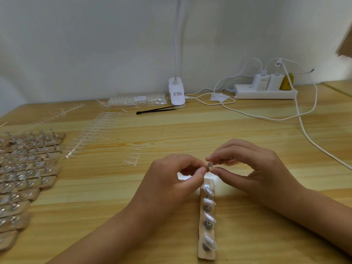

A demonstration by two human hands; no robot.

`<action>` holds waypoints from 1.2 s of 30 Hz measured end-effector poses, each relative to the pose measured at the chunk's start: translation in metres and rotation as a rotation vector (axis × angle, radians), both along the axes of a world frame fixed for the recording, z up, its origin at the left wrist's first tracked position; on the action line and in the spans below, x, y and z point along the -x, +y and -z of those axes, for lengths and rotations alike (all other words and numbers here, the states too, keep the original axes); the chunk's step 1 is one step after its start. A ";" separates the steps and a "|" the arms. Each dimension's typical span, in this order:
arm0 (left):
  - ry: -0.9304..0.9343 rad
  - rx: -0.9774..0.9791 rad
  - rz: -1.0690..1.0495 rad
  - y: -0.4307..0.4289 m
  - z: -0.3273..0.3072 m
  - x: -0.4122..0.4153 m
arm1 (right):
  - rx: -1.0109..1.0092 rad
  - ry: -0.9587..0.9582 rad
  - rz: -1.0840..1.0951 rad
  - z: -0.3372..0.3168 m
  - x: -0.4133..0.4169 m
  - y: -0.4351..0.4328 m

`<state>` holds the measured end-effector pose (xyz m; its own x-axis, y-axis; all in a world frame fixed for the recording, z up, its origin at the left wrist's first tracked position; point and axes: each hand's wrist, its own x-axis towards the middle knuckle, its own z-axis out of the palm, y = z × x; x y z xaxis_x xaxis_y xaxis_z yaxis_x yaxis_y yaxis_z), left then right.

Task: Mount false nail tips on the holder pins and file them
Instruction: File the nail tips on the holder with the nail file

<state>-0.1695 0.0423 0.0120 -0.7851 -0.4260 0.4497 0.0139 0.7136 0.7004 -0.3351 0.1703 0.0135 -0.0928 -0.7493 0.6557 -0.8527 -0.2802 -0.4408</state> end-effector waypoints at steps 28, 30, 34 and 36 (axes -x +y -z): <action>0.007 0.019 0.017 -0.001 0.000 0.000 | -0.008 0.111 0.028 -0.006 -0.001 0.002; 0.010 0.021 0.014 -0.001 0.000 0.000 | -0.022 0.115 0.026 -0.006 -0.001 0.002; 0.001 0.023 0.018 -0.001 0.000 0.000 | -0.023 0.106 0.024 -0.006 0.000 0.003; 0.001 0.021 0.020 0.000 0.000 0.000 | -0.016 0.106 0.030 -0.006 0.000 0.003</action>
<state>-0.1698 0.0418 0.0120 -0.7926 -0.4011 0.4592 0.0289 0.7275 0.6854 -0.3351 0.1732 0.0197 -0.0460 -0.7573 0.6514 -0.9025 -0.2480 -0.3521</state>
